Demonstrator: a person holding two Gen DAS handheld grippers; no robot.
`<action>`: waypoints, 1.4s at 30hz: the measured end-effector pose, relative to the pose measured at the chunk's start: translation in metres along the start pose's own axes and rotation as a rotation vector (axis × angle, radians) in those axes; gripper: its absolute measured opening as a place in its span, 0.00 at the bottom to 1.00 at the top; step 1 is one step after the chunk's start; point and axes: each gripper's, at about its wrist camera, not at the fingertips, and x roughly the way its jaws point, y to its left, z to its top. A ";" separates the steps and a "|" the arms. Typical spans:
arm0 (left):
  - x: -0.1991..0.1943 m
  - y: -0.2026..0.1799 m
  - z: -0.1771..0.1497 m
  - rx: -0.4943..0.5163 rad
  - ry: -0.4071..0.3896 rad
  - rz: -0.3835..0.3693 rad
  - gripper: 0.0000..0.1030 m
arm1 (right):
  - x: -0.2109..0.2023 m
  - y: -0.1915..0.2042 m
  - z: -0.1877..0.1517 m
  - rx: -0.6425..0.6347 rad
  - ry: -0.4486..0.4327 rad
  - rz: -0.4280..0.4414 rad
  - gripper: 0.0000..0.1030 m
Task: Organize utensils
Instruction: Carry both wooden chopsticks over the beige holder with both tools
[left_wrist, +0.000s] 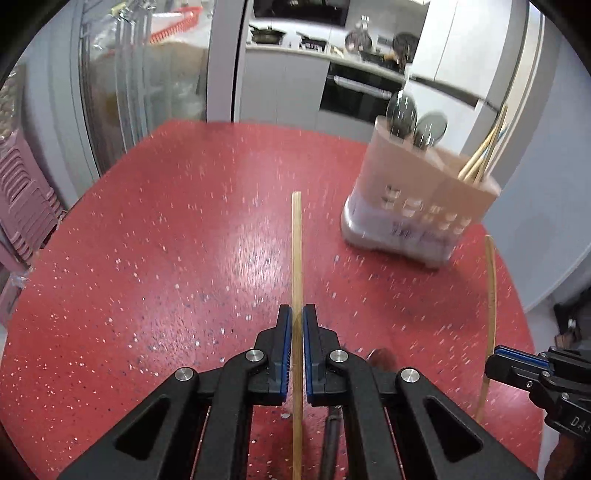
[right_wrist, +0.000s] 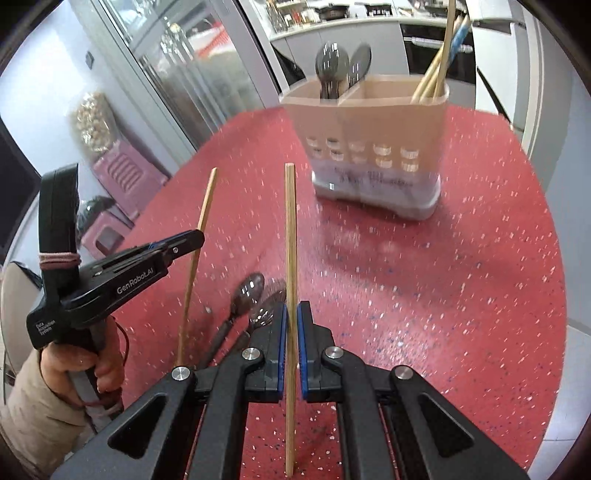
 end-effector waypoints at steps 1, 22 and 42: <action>-0.007 0.001 -0.001 -0.003 -0.016 -0.006 0.30 | -0.002 0.000 0.002 -0.001 -0.010 0.001 0.06; -0.069 -0.026 0.079 -0.006 -0.275 -0.133 0.30 | -0.073 0.016 0.073 -0.032 -0.265 -0.034 0.06; -0.056 -0.066 0.182 0.032 -0.415 -0.164 0.30 | -0.114 0.005 0.179 -0.041 -0.473 -0.128 0.06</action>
